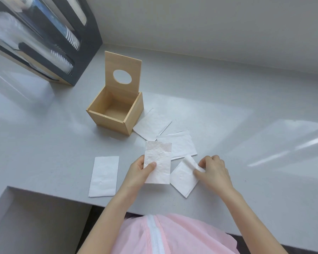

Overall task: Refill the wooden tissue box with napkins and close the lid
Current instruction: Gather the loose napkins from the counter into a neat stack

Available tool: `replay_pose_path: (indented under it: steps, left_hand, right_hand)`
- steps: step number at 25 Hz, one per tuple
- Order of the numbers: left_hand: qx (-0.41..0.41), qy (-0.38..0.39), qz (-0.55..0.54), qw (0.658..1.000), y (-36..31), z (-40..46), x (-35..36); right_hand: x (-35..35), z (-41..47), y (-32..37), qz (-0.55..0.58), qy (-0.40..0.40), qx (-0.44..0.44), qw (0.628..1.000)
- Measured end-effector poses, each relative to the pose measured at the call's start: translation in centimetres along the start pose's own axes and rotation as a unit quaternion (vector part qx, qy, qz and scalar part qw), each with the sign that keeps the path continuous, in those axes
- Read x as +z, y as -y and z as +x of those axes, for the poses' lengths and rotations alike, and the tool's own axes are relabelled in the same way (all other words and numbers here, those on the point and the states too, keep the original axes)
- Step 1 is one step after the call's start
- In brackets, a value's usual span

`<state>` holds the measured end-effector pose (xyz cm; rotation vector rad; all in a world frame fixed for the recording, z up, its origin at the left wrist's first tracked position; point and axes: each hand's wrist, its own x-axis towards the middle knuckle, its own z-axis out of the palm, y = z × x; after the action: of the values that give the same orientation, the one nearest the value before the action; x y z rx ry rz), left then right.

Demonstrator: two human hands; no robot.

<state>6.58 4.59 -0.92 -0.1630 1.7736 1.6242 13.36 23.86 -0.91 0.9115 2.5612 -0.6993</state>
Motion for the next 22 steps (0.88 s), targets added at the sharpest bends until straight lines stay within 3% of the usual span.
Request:
replay_pose_path:
  steps: [3, 7, 13, 17, 22]
  left_hand:
    - [0.001, -0.011, 0.004, 1.000, -0.1, 0.2, 0.1]
    - [0.009, -0.021, 0.009, 1.000, -0.4, 0.6, 0.3]
    - [0.025, -0.017, 0.000, 1.000, -0.6, 0.4, 0.6]
    - [0.019, 0.009, -0.022, 1.000, -0.8, 0.0, 1.0]
    - [0.007, 0.039, -0.035, 0.999, -0.9, -0.4, 1.7]
  right_hand:
    - [0.2, 0.1, 0.0, 0.025, -0.003, -0.027, 0.999]
    - [0.3, -0.2, 0.0, 0.179, -0.002, -0.079, 0.981]
    - [-3.3, -1.8, 0.8, 0.408, 0.111, -0.132, 0.896]
    - [-4.6, -1.9, 2.4, 0.491, 0.183, -0.152, 0.838]
    - [-1.8, -0.9, 4.9, 0.451, 0.093, -0.089, 0.883]
